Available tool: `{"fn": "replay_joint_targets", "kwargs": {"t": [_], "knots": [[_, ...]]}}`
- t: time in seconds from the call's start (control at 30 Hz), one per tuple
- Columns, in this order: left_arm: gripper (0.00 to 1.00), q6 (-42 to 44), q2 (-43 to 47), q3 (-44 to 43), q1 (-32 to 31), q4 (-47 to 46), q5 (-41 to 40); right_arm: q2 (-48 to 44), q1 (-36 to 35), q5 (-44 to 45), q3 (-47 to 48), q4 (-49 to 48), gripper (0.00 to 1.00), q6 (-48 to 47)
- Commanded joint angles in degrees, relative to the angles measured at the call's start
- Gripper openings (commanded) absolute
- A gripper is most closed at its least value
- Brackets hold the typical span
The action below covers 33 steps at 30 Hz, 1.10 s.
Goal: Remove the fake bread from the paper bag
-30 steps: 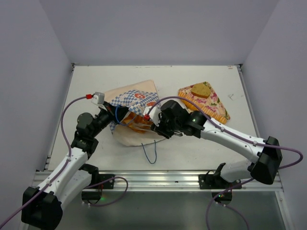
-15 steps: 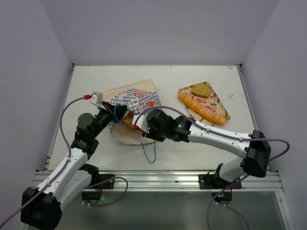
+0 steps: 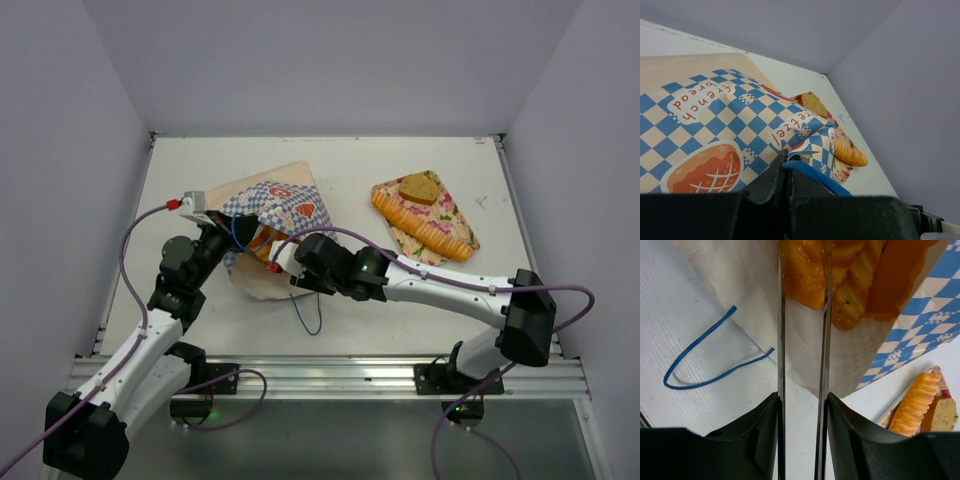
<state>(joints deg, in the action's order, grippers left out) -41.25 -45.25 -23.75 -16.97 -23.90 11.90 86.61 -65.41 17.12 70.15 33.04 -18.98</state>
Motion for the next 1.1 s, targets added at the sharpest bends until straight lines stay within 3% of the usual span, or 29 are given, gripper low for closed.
{"fn": "replay_joint_targets", "kwargs": {"t": [0.0,0.43,1.07], "knots": [[0.00,-2.86,0.52,-1.21,-0.25,1.75,-6.09,1.02,-0.77,-0.33,2.98,-1.66,0.44,1.75],[0.00,-9.89,2.45,0.63,-1.84,1.22,-16.99,7.69,-2.09,2.30,7.72,-1.66,0.45,1.84],[0.00,-9.99,2.80,1.16,-2.01,1.14,-17.35,13.68,-5.78,12.93,11.94,-2.98,0.47,-2.19]]}}
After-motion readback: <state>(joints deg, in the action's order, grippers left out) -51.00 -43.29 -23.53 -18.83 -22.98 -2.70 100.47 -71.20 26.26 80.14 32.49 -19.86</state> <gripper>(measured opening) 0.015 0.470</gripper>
